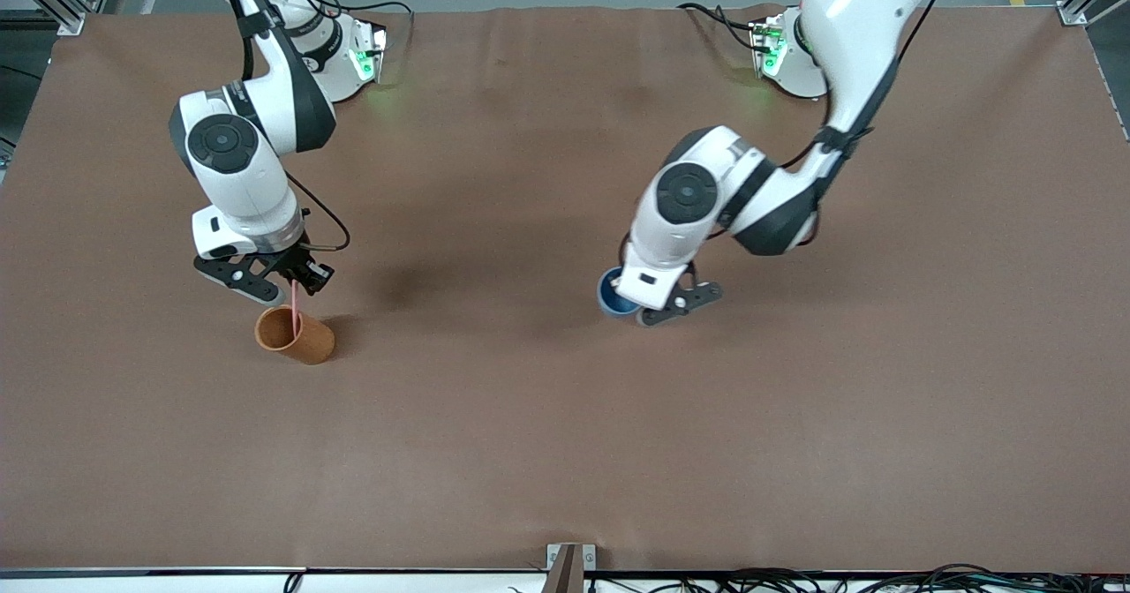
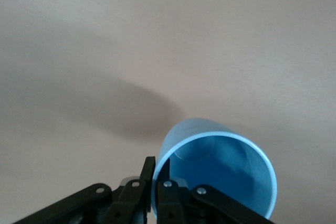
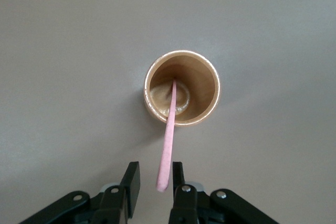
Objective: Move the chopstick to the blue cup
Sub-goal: 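Place the blue cup mid-table with the left gripper while the right gripper lifts the stick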
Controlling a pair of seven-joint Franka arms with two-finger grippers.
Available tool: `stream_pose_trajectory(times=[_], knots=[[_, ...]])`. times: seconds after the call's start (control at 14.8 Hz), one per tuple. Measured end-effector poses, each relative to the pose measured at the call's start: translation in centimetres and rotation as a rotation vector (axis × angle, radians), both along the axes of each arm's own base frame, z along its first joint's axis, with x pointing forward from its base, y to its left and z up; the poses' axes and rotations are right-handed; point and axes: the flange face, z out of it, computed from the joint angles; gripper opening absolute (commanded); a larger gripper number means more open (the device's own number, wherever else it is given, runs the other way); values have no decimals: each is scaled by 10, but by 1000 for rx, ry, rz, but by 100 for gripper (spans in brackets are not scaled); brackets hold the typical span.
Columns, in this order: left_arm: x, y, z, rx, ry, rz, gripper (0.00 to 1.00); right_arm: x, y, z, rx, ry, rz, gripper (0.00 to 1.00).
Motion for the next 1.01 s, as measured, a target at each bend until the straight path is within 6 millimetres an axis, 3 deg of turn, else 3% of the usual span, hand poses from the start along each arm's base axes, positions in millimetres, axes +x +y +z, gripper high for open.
stream_pose_trajectory(times=[0.13, 0.34, 0.4, 0.47, 0.54, 0.74, 0.81, 1.01], knots=[[-14, -25, -26, 5, -32, 20, 0, 0, 0, 0, -2, -1, 2, 27], [-17, -33, -41, 2, -28, 34, 2, 0, -2, 0, -3, -2, -1, 17], [-16, -33, -42, -6, -31, 36, 9, 1, -3, 0, -5, -2, -2, 12], [-16, -34, -43, -15, -36, 37, 23, 1, -4, 1, -6, -3, -2, 9], [-15, -35, -43, -20, -39, 39, 44, 2, -5, 1, -6, -5, -5, 6], [-14, -34, -44, -20, -39, 43, 92, 7, -11, 8, -6, -18, -17, 3], [-13, -33, -44, -20, -39, 44, 100, 9, -13, 12, -9, -18, -24, 3], [-5, -23, -28, 3, -48, 41, 100, 18, -19, 36, -46, 16, -59, 1]])
